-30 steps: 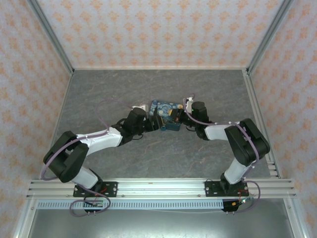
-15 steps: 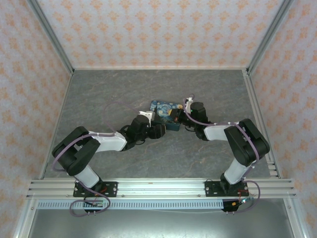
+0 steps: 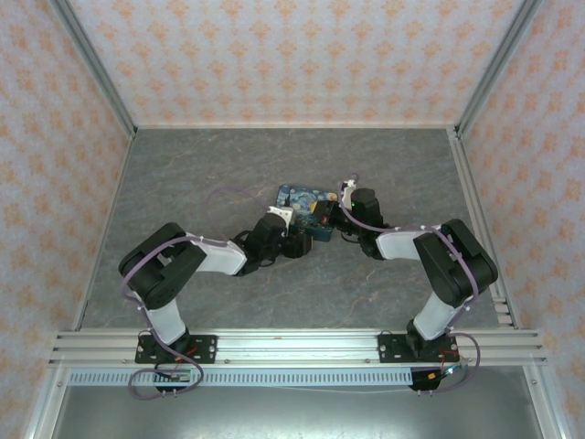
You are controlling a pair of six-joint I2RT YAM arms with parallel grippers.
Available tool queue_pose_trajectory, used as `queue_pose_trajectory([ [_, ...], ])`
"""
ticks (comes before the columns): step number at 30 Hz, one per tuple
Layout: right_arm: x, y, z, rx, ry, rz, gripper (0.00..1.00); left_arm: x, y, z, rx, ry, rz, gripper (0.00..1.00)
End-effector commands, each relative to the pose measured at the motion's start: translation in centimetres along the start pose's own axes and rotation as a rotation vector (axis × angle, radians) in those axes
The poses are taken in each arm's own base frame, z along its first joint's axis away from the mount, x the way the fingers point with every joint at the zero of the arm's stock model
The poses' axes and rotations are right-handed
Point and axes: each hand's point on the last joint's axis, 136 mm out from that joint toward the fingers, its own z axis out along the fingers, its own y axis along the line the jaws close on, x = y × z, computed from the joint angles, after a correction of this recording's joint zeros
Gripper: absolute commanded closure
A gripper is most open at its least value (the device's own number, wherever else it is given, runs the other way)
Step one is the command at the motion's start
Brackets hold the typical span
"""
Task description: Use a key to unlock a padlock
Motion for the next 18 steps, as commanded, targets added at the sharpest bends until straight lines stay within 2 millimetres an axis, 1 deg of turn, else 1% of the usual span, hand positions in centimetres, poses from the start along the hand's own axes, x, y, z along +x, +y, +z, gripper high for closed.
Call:
queue_pose_trajectory([
  [1,4.0,-4.2,-0.3,0.146,0.111,0.056,1.0,-1.1,-0.6,1.0,-0.003,-0.033,0.039,0.35],
  [5,4.1,-4.2,-0.4,0.146,0.11,0.053,1.0,-1.0,-0.9,1.8,0.002,-0.018,0.035,0.39],
  [7,4.0,-4.1,-0.4,0.144,0.108,0.052,1.0,-1.1,-0.7,2.0,-0.013,-0.016,0.029,0.4],
  [18,4.2,-4.3,-0.4,0.144,0.107,0.059,1.0,-1.6,-0.3,3.0,-0.072,-0.013,0.01,0.54],
])
